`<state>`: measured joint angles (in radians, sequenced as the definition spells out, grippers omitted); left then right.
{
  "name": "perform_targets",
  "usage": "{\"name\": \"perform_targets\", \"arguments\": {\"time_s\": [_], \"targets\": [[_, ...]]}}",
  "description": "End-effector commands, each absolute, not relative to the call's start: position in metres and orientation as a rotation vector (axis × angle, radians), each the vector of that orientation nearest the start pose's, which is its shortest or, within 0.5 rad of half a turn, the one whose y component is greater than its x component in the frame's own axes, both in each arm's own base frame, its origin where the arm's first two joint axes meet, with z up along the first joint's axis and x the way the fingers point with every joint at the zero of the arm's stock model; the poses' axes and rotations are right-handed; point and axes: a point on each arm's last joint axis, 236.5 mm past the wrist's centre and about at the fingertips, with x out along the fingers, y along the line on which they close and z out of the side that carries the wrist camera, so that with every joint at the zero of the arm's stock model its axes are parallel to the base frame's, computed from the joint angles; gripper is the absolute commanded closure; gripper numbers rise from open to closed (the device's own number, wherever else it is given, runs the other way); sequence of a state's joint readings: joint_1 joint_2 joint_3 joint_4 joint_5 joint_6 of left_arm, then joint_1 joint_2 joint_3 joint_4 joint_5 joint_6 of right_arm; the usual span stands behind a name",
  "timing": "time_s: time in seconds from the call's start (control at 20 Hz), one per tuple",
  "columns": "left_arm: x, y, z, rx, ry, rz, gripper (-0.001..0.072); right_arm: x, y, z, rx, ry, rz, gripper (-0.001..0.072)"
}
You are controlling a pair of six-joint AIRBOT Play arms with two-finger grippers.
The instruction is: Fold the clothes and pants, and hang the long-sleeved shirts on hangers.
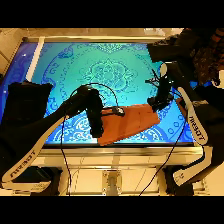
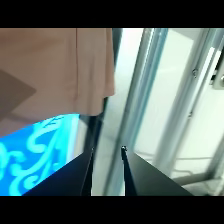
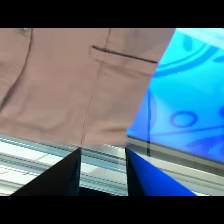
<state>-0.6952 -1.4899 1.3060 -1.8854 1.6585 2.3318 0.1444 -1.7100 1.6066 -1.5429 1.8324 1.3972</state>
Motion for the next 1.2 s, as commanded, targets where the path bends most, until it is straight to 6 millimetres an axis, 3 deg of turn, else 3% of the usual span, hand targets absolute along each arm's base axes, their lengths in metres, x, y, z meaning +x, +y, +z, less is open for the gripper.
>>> {"name": "perform_targets", "arguments": {"time_s": [0.0,0.05,0.2,0.35,0.45,0.6,0.85,1.15], "targets": [[0.172,-0.260,-0.005,0.795,1.554,-1.475,0.0478,0.334,0.049,0.013,-0.219,1.848,0.278,0.0333],[0.176,-0.264,-0.007,0.784,1.536,-1.456,0.0479,0.335,0.046,0.020,-0.203,1.826,0.263,0.0268],[0.202,-0.282,-0.014,0.718,1.450,-1.347,0.0479,0.344,0.039,0.028,-0.162,1.763,0.217,0.0201],[0.257,-0.297,-0.020,0.567,1.347,-1.082,0.0479,0.367,0.054,0.017,-0.120,1.653,0.260,0.0156],[0.297,-0.290,-0.021,0.477,1.296,-0.900,0.0480,0.376,0.060,0.003,-0.099,1.618,0.271,0.0154],[0.336,-0.258,-0.022,0.387,1.288,-0.718,0.0479,0.363,0.057,-0.032,-0.081,1.703,0.284,0.0141],[0.366,-0.214,-0.022,0.269,1.312,-0.582,0.0478,0.361,0.054,-0.078,-0.052,1.749,0.269,0.0087],[0.375,-0.196,-0.022,0.238,1.316,-0.543,0.0478,0.359,0.067,-0.102,-0.011,1.785,0.312,0.0092]]}}
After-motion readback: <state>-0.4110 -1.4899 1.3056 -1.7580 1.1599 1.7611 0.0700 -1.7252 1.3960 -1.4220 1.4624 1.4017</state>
